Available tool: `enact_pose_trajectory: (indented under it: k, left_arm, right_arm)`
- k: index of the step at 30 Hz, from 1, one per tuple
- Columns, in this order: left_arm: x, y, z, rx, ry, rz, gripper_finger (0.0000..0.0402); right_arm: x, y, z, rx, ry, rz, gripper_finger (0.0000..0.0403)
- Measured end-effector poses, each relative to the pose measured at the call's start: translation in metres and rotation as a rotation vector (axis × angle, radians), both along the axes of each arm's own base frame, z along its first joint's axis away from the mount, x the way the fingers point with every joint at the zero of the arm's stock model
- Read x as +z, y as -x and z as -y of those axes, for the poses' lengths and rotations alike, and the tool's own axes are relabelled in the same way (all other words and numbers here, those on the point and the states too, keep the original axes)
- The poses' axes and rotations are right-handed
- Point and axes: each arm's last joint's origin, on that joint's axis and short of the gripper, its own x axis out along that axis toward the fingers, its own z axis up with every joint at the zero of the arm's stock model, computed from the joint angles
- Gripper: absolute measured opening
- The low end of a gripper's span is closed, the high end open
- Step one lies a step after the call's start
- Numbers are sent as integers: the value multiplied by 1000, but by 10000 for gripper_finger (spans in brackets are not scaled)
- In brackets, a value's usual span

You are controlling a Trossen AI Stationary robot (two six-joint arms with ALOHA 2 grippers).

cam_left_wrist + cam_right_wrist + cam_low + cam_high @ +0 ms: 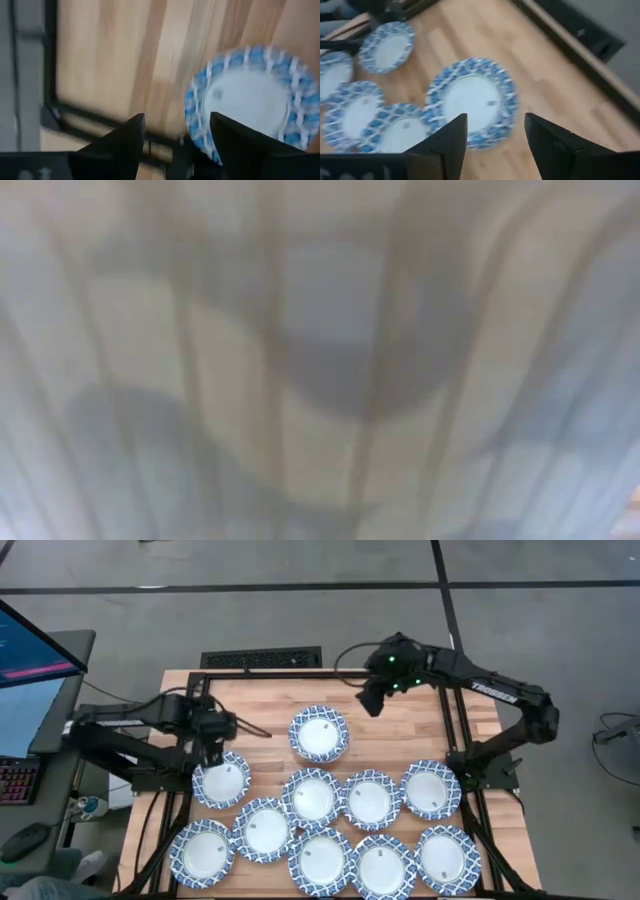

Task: Nest bowls inside each other
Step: Stack the white bowl on the stacked white bowls

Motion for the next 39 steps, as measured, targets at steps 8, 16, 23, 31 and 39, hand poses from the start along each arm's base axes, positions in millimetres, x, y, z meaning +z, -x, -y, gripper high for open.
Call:
enact_pose_trajectory:
  k: [8,16,23,31,39]
  left_arm:
    - [-54,28,-23,93,198,8,206]
    - [-82,18,-50,38,189,95,195]
    - [-111,11,-70,-30,315,-12,194]
    - [-121,1,-72,-70,418,-10,200]
    - [-135,-10,-79,-89,448,-46,209]
  right_arm:
    - [-2,-26,-50,121,-162,71,221]
    - [2,-39,-74,164,-198,141,221]
    - [-1,-31,-75,142,-219,76,221]
    - [-3,-30,-78,158,-214,45,221]
    - [-3,-30,-77,171,-199,44,221]
